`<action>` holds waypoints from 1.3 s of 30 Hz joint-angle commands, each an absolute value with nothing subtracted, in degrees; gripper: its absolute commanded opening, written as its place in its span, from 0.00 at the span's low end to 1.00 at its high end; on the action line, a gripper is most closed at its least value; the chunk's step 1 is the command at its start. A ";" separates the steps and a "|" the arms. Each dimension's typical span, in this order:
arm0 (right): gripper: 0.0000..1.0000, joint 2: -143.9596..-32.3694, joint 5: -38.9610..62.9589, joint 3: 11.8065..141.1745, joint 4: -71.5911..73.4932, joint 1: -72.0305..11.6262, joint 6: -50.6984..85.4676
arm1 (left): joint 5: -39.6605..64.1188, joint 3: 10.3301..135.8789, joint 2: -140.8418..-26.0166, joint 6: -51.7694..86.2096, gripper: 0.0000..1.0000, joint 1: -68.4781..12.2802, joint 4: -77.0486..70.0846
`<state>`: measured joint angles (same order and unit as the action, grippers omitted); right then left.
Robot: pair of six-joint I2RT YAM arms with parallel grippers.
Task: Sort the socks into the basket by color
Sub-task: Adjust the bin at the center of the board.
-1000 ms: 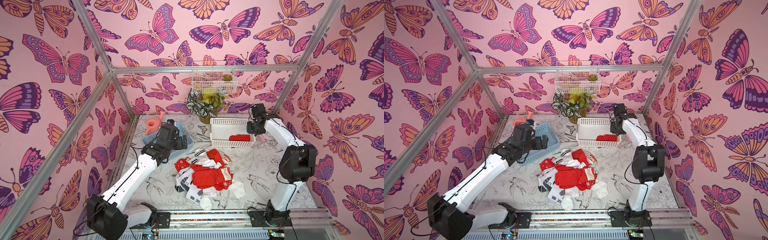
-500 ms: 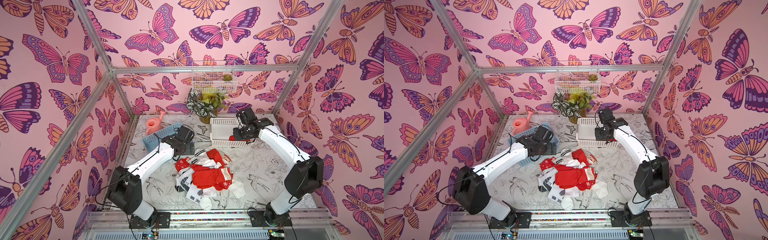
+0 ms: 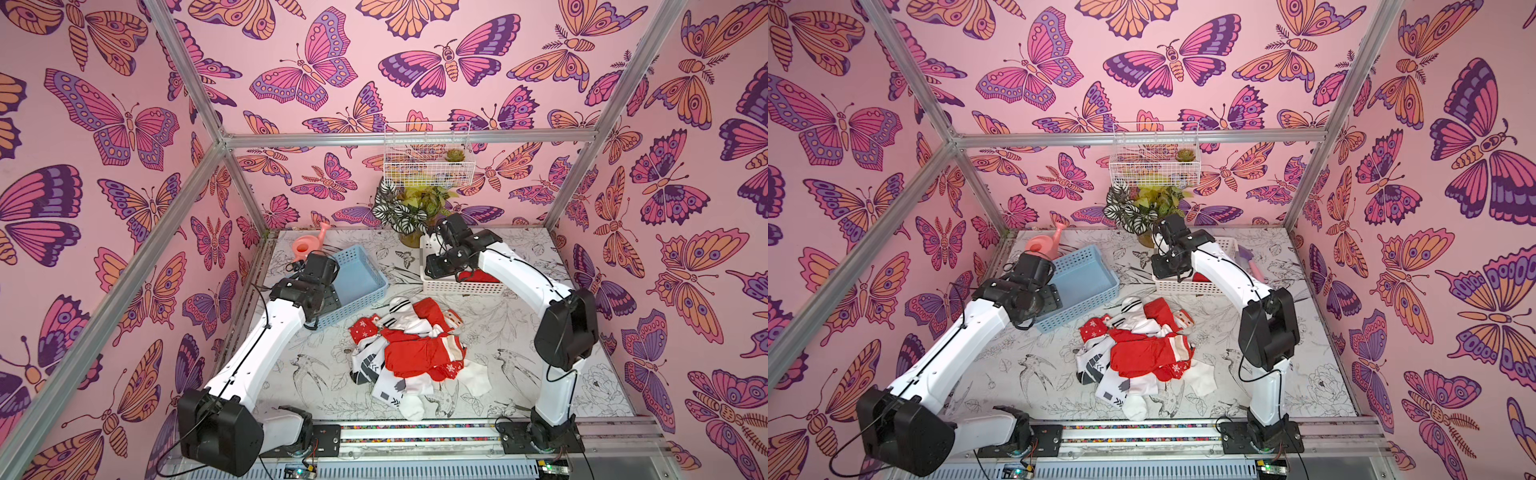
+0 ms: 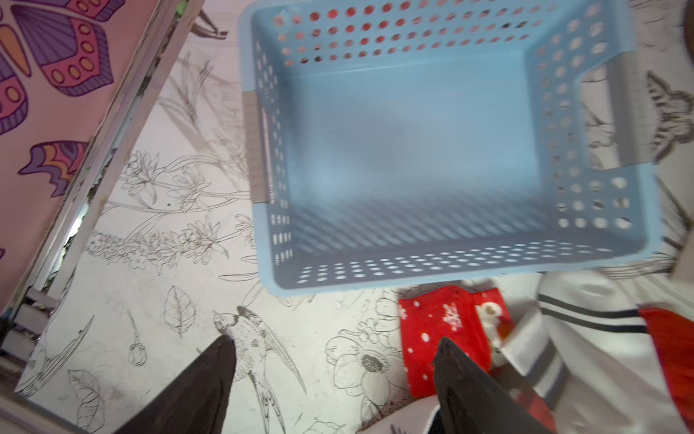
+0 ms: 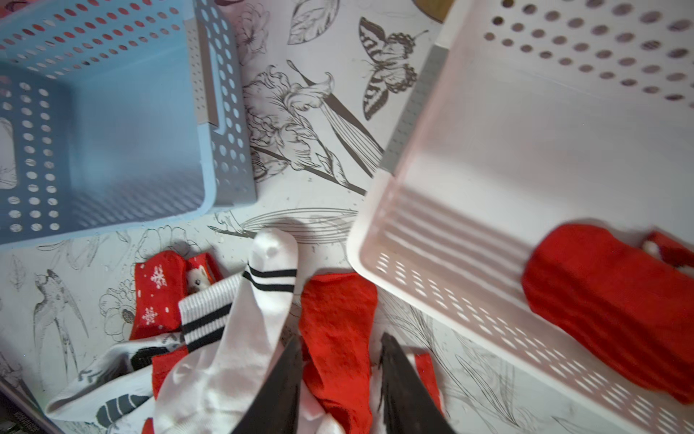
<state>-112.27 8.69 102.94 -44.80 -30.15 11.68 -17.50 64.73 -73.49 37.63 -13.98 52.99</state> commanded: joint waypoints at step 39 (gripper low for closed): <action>0.44 -134.71 15.86 118.87 -32.94 -38.07 16.78 | -8.58 55.02 -77.71 36.13 0.67 -0.13 42.38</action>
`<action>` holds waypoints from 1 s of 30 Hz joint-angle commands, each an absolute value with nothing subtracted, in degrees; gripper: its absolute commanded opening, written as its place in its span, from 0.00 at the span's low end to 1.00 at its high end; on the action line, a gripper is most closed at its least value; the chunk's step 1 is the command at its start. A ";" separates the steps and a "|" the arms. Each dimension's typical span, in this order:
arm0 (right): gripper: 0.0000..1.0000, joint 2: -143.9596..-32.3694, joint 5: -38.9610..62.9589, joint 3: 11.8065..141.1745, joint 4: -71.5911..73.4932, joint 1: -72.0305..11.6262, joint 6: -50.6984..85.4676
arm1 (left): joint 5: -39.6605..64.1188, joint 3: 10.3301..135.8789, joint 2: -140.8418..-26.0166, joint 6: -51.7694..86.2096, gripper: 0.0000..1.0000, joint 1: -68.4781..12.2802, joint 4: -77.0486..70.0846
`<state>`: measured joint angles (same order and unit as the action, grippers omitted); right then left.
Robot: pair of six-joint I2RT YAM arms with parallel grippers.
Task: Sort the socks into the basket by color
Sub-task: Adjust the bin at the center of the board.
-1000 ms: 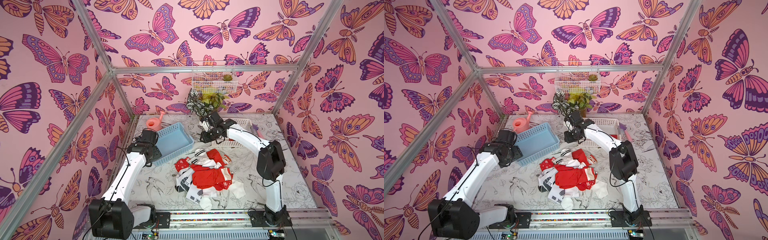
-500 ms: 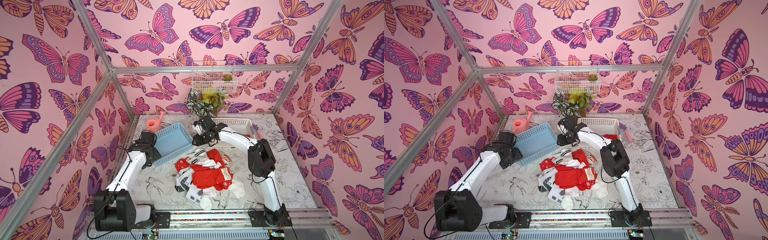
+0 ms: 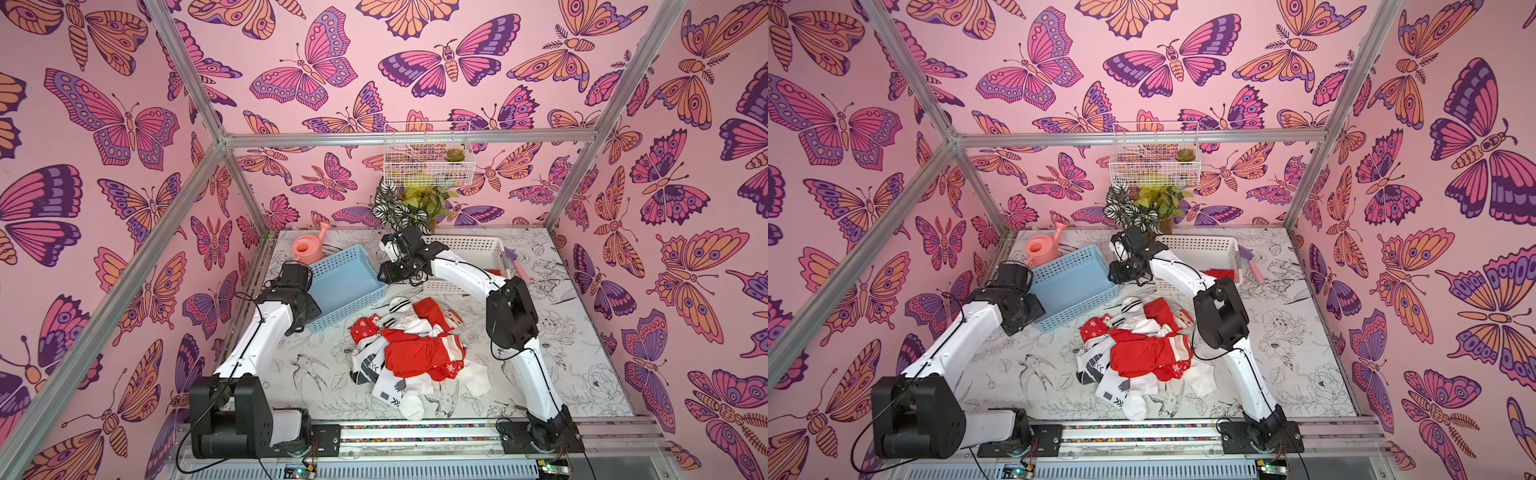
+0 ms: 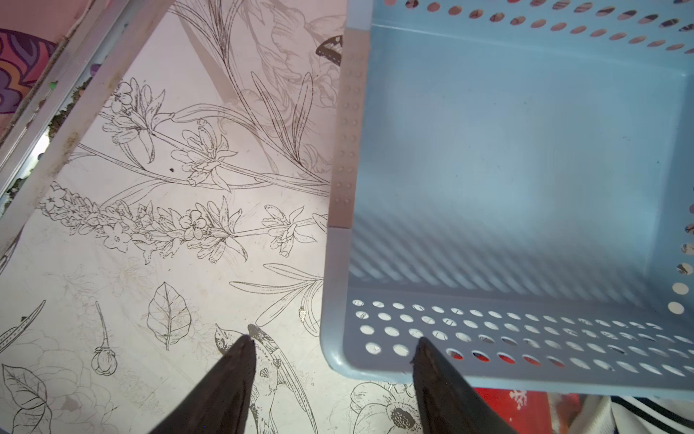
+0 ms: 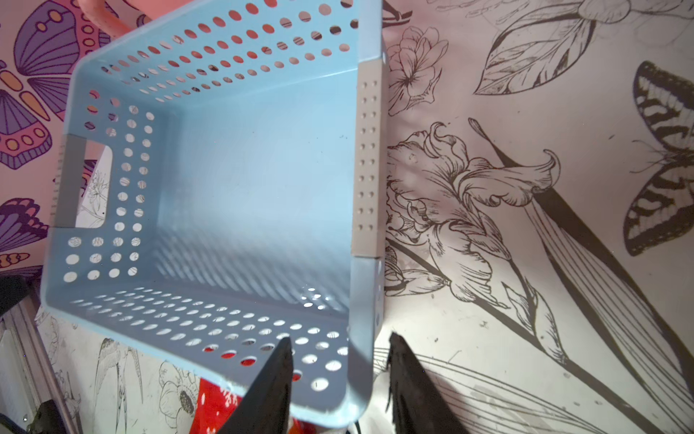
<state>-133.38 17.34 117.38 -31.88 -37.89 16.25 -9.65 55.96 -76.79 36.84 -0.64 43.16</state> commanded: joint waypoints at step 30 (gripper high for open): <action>0.05 -119.48 6.16 92.07 -28.27 -37.60 27.13 | -3.13 57.19 -80.95 35.28 0.58 -0.43 37.85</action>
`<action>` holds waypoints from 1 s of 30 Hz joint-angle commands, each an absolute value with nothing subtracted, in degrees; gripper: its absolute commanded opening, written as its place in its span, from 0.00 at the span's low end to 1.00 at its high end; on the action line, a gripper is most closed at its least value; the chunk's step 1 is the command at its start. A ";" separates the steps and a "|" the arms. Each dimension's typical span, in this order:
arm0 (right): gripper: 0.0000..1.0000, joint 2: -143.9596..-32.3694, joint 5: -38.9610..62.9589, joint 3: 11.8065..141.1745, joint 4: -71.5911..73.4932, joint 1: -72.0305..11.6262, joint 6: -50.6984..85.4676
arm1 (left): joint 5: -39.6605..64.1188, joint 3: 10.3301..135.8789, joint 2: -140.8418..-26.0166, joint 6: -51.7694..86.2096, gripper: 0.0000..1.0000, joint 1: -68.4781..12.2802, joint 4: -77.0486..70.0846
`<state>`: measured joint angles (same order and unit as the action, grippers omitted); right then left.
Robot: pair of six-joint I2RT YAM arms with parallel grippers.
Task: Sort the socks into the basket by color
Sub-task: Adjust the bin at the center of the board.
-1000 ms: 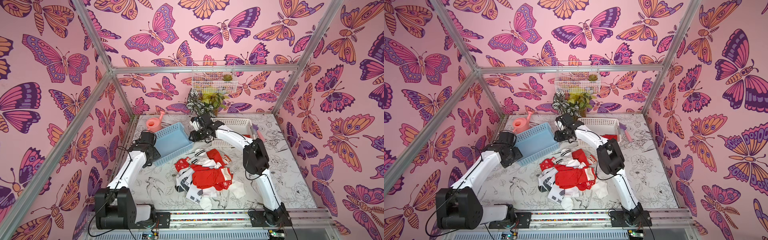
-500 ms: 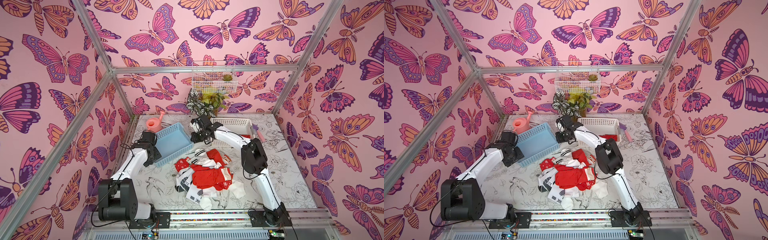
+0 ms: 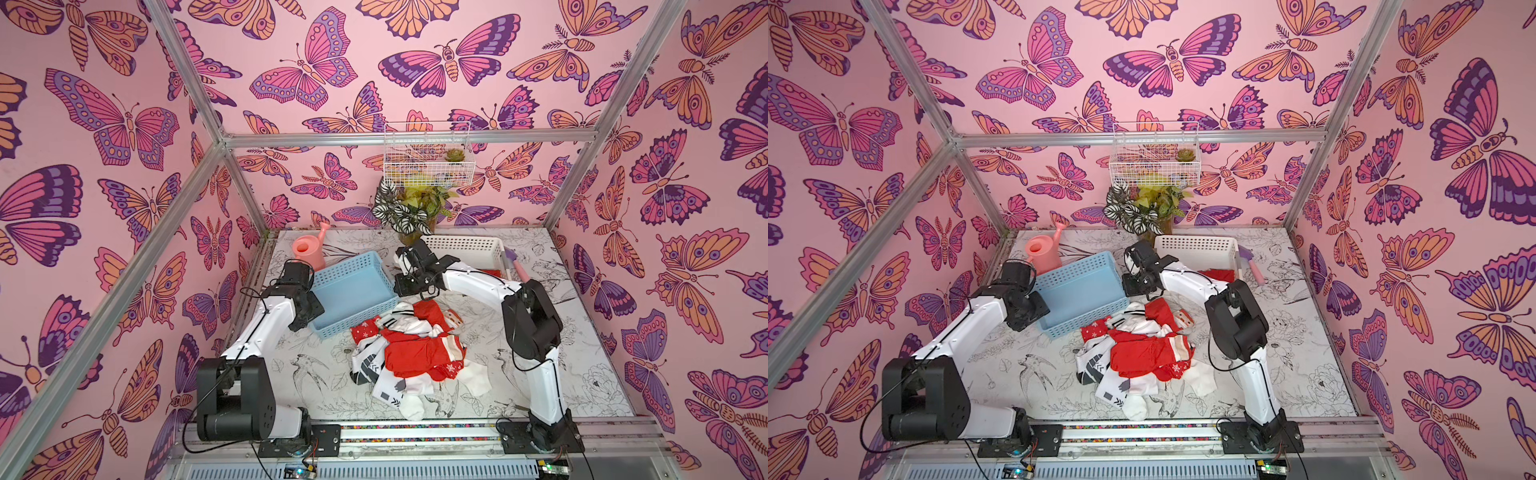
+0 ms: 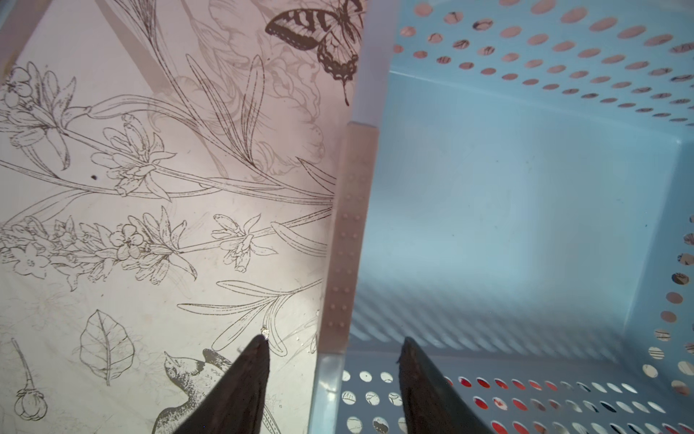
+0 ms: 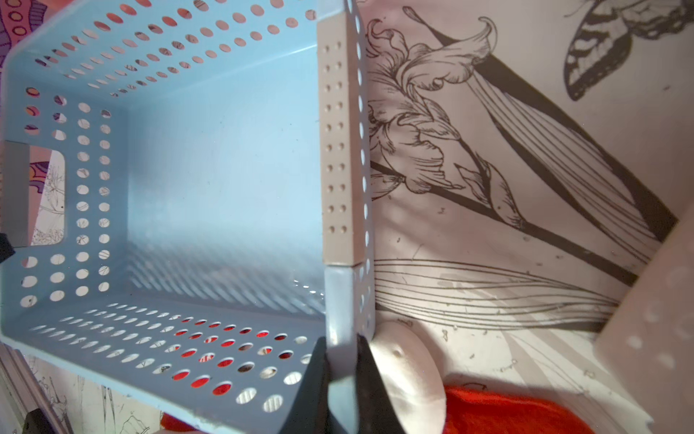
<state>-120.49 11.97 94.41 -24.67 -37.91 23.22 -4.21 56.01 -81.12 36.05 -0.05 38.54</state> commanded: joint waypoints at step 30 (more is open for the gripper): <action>0.04 -122.01 -2.11 96.80 -31.18 -34.75 38.62 | -3.69 56.87 -75.73 36.13 0.58 -4.13 37.98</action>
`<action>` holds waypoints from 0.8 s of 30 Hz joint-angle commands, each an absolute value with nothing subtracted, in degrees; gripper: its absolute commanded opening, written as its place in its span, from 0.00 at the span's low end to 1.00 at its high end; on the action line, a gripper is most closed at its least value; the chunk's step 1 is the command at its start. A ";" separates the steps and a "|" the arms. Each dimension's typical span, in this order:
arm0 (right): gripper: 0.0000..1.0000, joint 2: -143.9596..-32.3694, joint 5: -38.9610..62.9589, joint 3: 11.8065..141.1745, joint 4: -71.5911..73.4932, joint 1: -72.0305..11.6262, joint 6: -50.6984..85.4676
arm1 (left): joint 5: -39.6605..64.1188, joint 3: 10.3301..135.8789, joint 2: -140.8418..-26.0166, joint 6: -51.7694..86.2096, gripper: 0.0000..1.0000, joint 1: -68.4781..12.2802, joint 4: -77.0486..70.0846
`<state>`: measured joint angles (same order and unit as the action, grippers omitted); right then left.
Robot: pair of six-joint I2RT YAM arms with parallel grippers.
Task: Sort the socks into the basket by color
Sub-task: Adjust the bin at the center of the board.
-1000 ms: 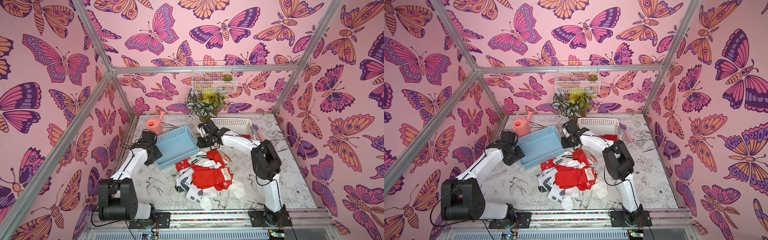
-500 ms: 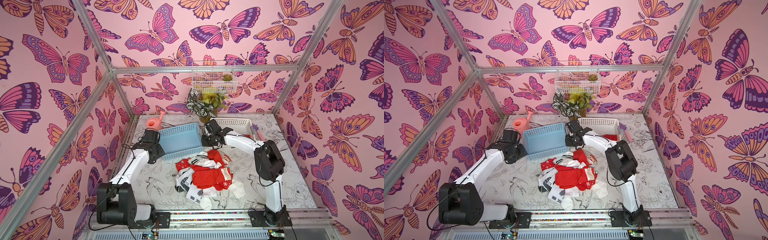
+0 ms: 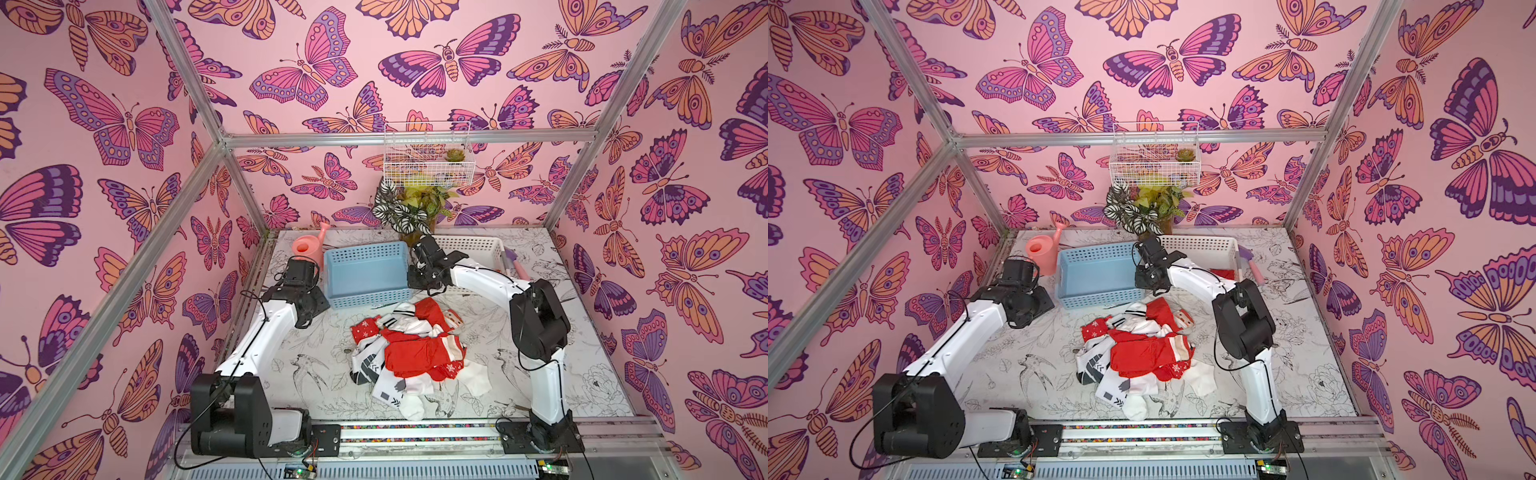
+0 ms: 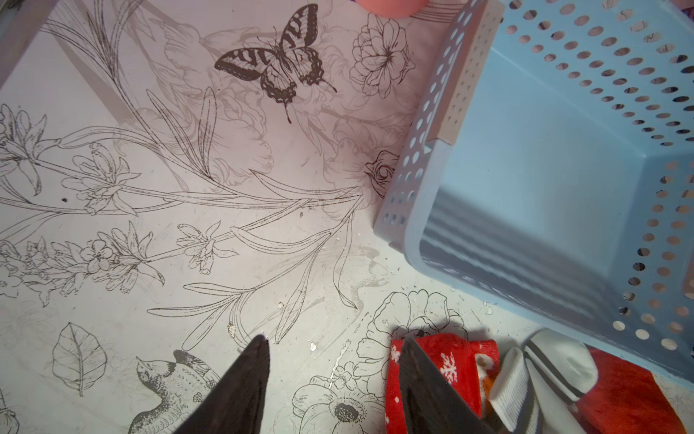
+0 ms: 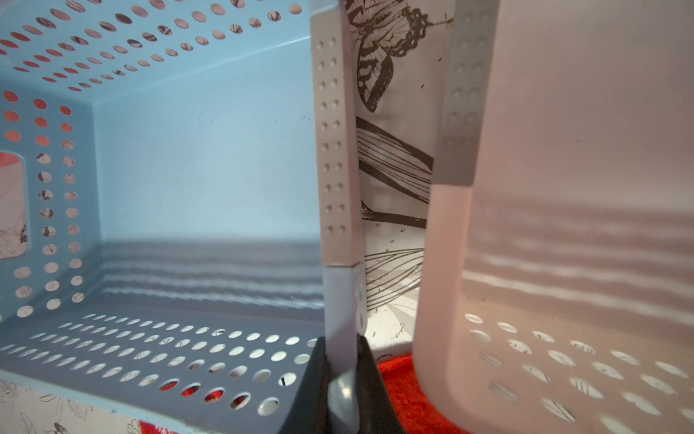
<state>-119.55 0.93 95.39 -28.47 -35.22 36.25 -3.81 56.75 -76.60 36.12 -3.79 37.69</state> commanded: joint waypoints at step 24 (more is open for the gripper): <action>0.34 -118.99 -1.36 96.44 -29.86 -34.80 36.05 | -3.50 57.30 -74.63 36.08 0.62 -5.10 37.92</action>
